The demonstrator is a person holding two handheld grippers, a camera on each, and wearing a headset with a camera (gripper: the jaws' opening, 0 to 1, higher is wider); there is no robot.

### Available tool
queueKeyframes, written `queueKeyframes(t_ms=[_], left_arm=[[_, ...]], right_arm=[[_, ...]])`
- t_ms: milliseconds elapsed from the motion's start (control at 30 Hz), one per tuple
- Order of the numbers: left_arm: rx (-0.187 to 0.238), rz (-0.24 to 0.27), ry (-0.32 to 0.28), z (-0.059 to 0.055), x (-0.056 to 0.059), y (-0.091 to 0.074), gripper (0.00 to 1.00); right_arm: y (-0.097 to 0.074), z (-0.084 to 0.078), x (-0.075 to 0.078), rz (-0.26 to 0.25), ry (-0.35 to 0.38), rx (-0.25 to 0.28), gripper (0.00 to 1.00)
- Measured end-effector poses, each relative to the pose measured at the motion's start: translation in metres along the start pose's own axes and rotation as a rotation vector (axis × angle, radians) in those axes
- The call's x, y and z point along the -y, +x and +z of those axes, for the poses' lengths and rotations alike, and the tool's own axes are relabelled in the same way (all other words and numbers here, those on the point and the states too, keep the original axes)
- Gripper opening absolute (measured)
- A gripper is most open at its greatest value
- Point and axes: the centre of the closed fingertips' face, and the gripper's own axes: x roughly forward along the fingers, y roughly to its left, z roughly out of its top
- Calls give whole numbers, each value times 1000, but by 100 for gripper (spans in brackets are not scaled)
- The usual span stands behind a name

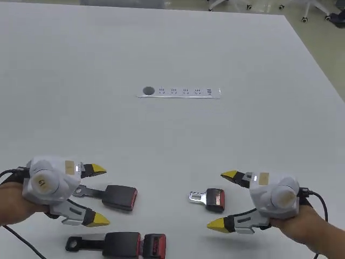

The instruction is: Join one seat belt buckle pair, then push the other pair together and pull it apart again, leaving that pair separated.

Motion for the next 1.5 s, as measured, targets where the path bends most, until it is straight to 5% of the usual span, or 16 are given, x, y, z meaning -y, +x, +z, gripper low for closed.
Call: queueKeyframes(t_ms=[333, 500, 700, 833, 1133, 1500], left_arm=[[-39, -60, 44, -1, 2, 25, 65], [-66, -70, 95, -10, -4, 29, 60], [-34, -91, 61, -3, -1, 30, 53], [-27, -96, 64, 0, 3, 29, 39], [-35, -96, 49, 2, 3, 28, 37], [-19, -76, -24, 2, -2, 30, 36]], right_arm=[[10, -16, 1, 67, 0, -52, 59], [8, -17, 1, 80, -4, -51, 56], [10, -16, 0, 82, -59, -50, 45], [11, -14, 3, 82, -50, -38, 40], [9, -16, 7, 111, -19, 21, 36], [9, -17, 7, 126, -64, 62, 35]])
